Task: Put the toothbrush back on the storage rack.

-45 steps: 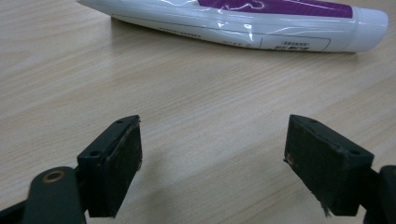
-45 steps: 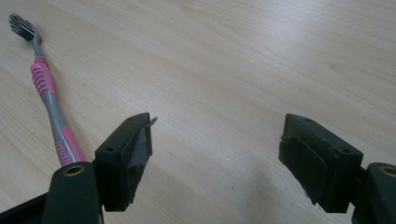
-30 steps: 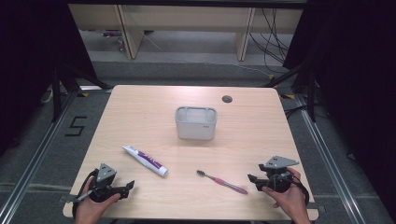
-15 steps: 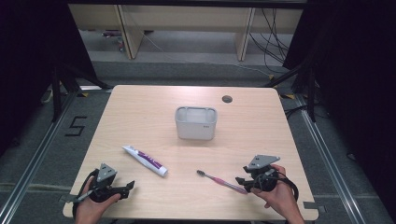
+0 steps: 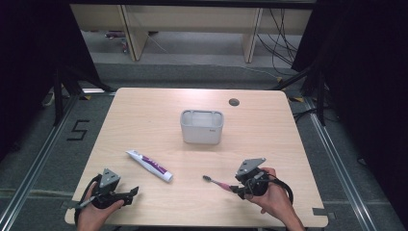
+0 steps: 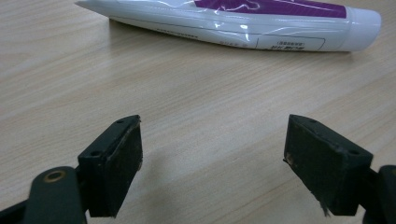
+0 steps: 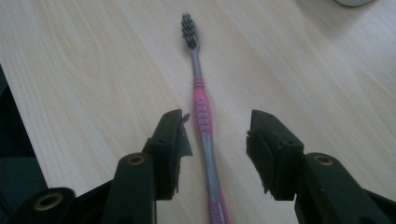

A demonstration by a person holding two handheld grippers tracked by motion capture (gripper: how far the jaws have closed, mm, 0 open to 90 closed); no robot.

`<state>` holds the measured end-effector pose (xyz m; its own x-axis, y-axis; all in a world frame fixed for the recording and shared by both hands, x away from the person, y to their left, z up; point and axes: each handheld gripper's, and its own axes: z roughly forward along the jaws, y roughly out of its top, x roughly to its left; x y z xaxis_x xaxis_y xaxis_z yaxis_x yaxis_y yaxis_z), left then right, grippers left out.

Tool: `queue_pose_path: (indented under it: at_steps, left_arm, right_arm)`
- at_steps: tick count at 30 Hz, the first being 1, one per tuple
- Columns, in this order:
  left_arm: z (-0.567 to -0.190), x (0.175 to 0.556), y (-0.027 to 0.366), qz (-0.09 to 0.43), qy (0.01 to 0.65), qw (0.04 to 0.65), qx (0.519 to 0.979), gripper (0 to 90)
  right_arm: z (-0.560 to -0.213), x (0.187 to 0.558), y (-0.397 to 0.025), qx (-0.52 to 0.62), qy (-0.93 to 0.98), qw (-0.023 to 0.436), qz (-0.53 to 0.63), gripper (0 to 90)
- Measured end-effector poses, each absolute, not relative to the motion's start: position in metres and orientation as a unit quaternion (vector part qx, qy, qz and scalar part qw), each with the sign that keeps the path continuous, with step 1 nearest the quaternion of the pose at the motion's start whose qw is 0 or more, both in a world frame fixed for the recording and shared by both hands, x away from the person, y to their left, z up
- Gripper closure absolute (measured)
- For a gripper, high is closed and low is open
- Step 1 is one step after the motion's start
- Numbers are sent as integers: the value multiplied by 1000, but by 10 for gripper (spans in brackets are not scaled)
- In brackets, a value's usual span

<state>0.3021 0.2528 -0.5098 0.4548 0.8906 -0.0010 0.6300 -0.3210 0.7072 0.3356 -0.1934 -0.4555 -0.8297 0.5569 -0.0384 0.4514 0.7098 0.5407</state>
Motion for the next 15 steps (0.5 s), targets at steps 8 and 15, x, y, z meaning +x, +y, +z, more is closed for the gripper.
queue_pose_path:
  at_steps: [8,15]
  left_arm:
    - [-510,302,253,199,483,327,788,190]
    - [-510,302,254,196,481,326,790,190]
  right_arm:
    - [-465,344,-180,246,942,82,212,646]
    - [-468,349,-174,246,949,68,185,695]
